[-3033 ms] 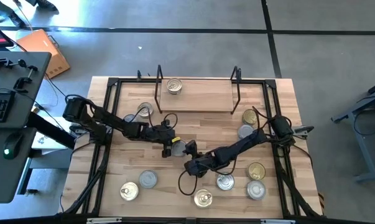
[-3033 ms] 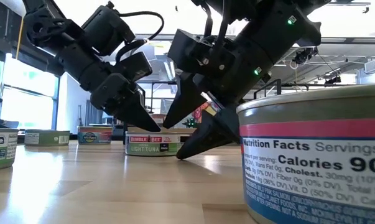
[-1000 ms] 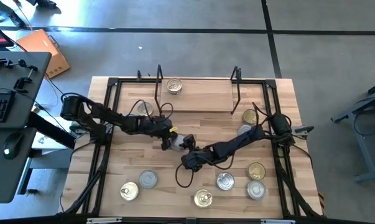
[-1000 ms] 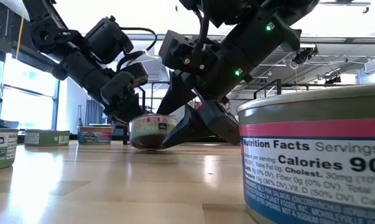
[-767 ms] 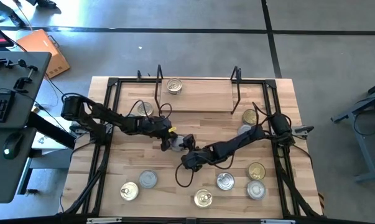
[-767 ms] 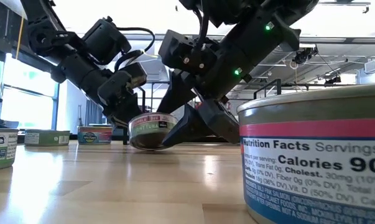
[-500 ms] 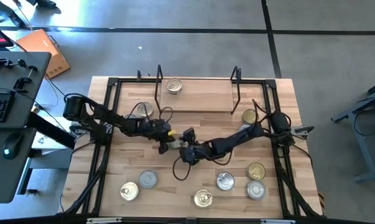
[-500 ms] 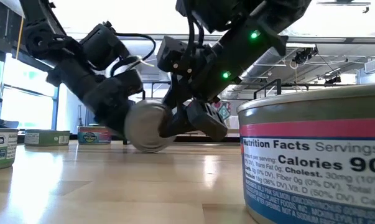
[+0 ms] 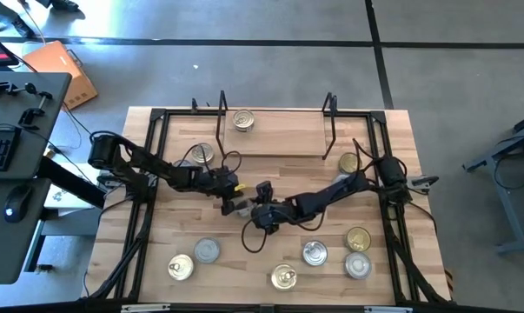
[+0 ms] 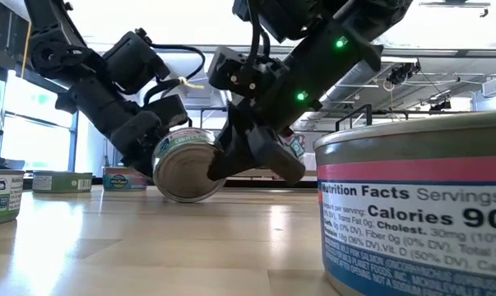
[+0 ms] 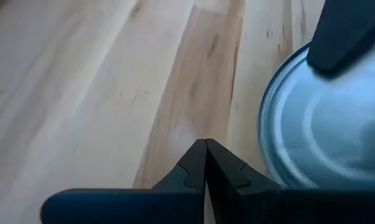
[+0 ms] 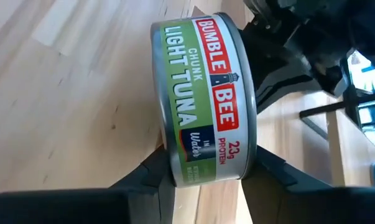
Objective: Stack canned seafood by type on shelf
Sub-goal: Put the green tuna can on the shelf
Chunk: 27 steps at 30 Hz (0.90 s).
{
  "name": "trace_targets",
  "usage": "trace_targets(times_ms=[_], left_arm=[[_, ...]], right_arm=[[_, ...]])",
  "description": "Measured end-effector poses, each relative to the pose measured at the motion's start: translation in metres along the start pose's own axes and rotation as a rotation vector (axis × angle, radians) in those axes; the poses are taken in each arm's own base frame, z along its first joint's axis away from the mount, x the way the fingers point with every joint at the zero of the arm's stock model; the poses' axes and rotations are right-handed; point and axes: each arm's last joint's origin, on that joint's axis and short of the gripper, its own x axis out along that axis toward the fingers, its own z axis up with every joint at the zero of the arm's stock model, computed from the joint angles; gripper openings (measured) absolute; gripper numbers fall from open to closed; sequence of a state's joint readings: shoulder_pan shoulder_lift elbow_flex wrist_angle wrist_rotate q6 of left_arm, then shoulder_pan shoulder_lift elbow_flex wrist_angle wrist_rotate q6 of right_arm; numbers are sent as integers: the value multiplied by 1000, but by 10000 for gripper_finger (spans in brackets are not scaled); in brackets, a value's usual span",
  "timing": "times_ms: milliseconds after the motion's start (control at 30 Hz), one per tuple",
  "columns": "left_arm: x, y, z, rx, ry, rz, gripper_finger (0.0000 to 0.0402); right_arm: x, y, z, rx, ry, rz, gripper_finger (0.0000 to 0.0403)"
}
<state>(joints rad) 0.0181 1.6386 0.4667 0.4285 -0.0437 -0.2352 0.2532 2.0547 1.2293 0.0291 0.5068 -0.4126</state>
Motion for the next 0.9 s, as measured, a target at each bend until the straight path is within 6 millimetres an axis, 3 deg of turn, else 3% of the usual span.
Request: trace_targets(times_ms=[233, 333, 467, 667, 900], left_arm=[[-17, -5, 10, 39, -47, 47, 0], [-31, -11, 16, 64, -75, 86, 0], [-53, -25, 22, 112, -131, 87, 0], [-79, -44, 25, 220, -203, 62, 0], [-83, -52, 20, 241, -212, 144, 0]], right_arm=[[-29, -13, -4, 91, 139, -48, 124], [-44, -39, -11, 168, 217, -156, 124], [-49, -82, -26, 229, 313, -326, 124], [-18, -139, -65, 202, 429, -389, 124], [4, -190, -104, 180, 515, -482, 124]])
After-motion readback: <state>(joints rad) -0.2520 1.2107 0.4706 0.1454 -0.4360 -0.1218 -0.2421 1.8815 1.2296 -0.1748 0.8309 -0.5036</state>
